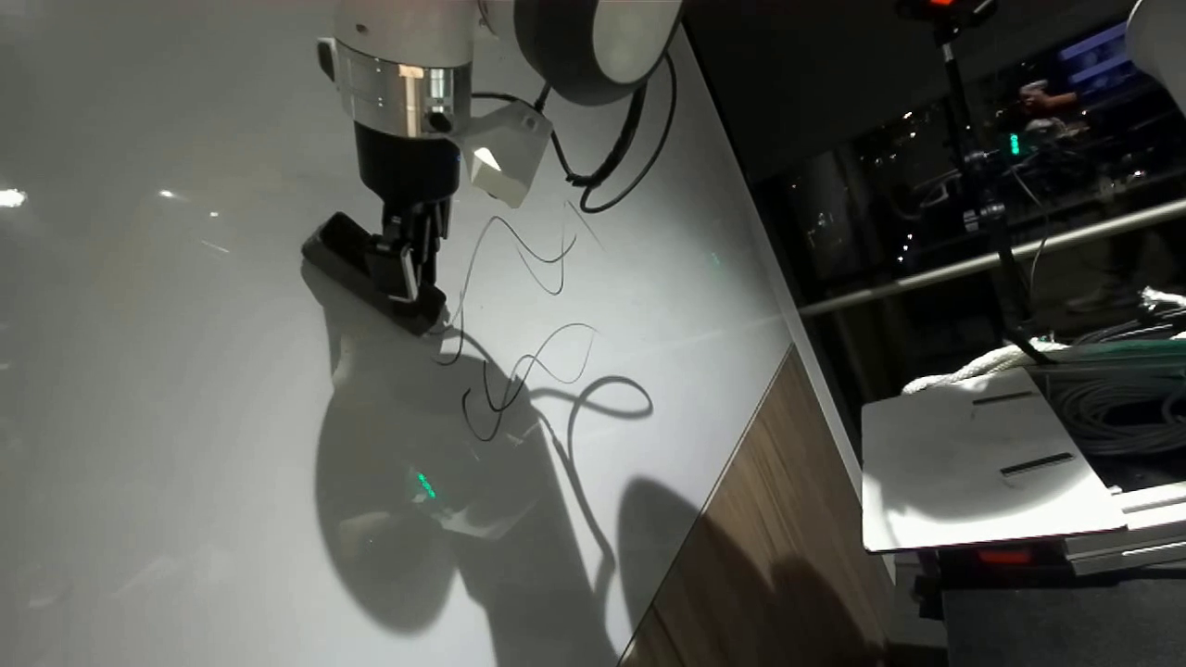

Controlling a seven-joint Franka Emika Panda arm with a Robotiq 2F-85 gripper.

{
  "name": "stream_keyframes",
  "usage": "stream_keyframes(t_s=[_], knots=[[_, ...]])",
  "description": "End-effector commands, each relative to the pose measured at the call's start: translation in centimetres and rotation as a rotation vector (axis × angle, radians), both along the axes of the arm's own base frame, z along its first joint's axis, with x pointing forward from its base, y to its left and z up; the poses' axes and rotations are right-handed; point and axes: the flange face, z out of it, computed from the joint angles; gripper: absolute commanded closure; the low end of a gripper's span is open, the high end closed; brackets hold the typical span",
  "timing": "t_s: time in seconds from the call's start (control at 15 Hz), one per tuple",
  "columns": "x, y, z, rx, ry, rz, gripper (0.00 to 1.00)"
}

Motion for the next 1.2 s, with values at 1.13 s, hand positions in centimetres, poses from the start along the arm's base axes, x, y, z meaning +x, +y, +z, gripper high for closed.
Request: stream_keyframes(t_s=[1.13], knots=[[4.6,-37.1,-3.7,0.056,0.054,-0.511,0.72]])
